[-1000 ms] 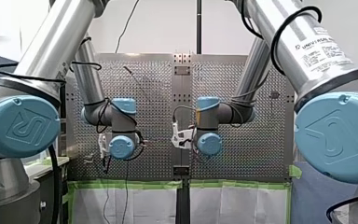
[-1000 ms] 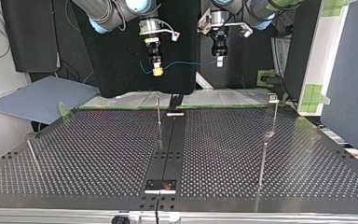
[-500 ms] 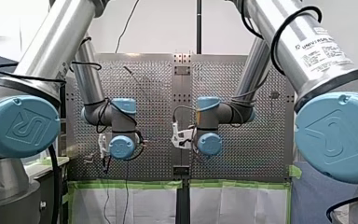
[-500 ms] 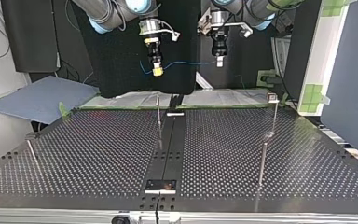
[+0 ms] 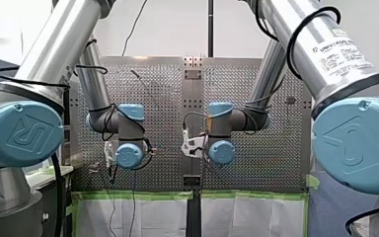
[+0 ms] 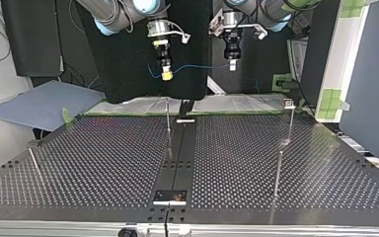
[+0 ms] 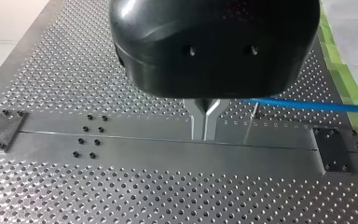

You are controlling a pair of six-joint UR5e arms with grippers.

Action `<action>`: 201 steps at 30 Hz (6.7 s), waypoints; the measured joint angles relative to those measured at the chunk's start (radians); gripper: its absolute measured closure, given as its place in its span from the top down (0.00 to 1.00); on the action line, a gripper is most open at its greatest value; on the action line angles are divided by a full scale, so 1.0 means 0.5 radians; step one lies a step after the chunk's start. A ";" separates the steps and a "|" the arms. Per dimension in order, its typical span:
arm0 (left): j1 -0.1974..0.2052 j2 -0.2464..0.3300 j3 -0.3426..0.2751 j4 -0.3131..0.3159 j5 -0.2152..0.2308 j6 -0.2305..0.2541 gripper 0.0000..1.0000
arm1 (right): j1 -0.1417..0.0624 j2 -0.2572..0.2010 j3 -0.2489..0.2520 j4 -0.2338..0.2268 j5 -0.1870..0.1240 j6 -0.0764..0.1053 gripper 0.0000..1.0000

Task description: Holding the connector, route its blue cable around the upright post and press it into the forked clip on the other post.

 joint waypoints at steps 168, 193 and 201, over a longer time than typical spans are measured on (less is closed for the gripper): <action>0.686 1.064 0.856 -1.047 0.122 -0.318 0.00 | 0.047 -0.419 -1.153 1.091 -0.432 0.470 0.00; 0.835 0.830 1.225 -1.219 0.281 -0.443 0.00 | -0.028 -0.204 -1.497 1.234 -0.518 0.493 0.00; 0.917 0.765 1.319 -1.232 0.334 -0.506 0.00 | -0.040 -0.157 -1.593 1.269 -0.537 0.494 0.00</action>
